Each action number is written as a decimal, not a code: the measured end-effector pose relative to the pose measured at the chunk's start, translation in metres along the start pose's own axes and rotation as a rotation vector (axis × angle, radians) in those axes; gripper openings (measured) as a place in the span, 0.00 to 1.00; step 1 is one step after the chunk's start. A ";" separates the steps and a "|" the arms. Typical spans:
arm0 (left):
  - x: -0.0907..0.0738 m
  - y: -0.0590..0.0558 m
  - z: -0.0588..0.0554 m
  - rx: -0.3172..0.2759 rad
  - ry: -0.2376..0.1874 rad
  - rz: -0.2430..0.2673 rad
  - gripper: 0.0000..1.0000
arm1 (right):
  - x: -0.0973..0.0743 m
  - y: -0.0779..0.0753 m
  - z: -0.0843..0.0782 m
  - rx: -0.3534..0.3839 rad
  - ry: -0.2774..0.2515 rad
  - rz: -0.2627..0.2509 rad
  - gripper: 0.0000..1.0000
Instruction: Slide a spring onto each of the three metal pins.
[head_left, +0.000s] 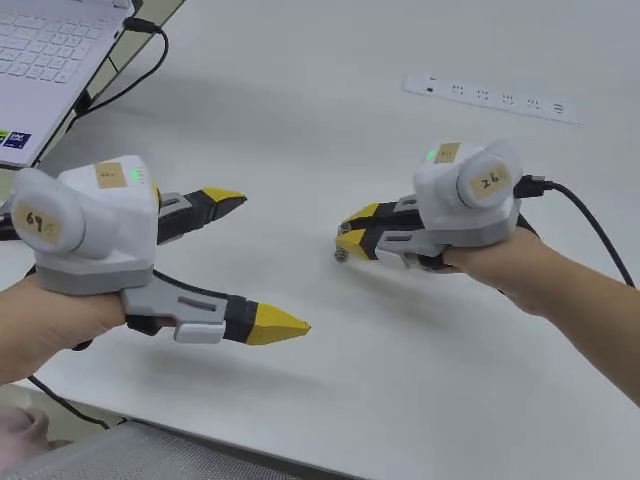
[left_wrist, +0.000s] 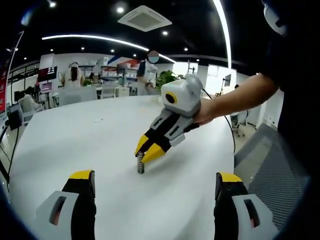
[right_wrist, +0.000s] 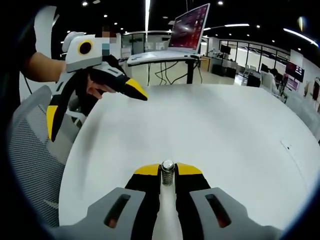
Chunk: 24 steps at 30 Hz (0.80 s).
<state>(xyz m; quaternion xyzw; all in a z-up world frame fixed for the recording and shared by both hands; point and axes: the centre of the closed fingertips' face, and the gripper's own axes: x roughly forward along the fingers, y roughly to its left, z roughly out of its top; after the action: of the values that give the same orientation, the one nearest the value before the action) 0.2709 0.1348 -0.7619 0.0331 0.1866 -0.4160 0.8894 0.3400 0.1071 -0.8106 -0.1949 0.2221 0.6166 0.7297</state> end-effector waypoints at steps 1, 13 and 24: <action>0.000 0.000 0.000 -0.001 0.000 -0.002 0.98 | 0.000 0.000 0.000 0.002 -0.003 -0.001 0.08; 0.005 -0.003 0.002 -0.002 -0.004 -0.008 0.97 | 0.001 0.000 0.001 0.007 -0.002 0.001 0.09; 0.005 -0.003 0.002 -0.001 -0.002 -0.006 0.97 | 0.002 0.000 -0.001 0.014 0.013 0.001 0.09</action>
<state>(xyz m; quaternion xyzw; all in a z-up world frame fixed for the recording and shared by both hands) 0.2719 0.1292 -0.7617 0.0315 0.1861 -0.4185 0.8884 0.3403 0.1082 -0.8121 -0.1939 0.2313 0.6142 0.7291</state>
